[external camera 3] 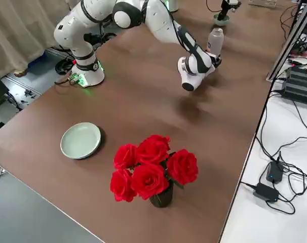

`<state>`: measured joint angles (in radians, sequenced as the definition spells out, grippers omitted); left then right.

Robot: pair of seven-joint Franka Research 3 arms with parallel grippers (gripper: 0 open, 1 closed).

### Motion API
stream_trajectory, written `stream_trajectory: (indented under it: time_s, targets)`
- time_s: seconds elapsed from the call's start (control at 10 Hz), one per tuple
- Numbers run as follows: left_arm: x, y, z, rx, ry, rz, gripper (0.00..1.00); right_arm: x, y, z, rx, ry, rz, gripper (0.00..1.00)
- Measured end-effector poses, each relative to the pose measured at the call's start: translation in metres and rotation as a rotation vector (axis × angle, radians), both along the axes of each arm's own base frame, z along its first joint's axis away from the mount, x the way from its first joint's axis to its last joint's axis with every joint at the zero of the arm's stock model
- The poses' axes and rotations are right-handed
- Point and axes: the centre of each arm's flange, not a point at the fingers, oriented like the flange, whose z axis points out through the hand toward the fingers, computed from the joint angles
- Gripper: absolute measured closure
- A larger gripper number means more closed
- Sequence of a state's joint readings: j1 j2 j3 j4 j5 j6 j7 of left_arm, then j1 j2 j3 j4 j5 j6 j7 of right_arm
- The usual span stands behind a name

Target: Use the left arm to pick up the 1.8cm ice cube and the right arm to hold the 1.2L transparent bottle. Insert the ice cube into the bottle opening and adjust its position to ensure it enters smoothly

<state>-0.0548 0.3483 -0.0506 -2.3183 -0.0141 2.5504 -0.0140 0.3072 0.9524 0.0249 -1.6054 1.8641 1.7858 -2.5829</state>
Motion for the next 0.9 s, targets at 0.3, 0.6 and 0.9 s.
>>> stream_trajectory:
  time_s: [0.3,0.6,0.9]
  targets:
    - [0.001,0.0,0.001,0.0,-0.003,0.0,0.59,-0.002,0.003,-0.002,-0.001,0.003,0.0,0.0]
    - [0.003,0.0,0.003,0.0,-0.01,0.007,0.59,-0.002,0.003,-0.003,-0.001,0.005,-0.001,0.0]
    - [0.01,-0.001,0.019,-0.002,-0.039,0.009,0.59,-0.002,0.003,-0.003,-0.001,0.005,-0.002,0.0]
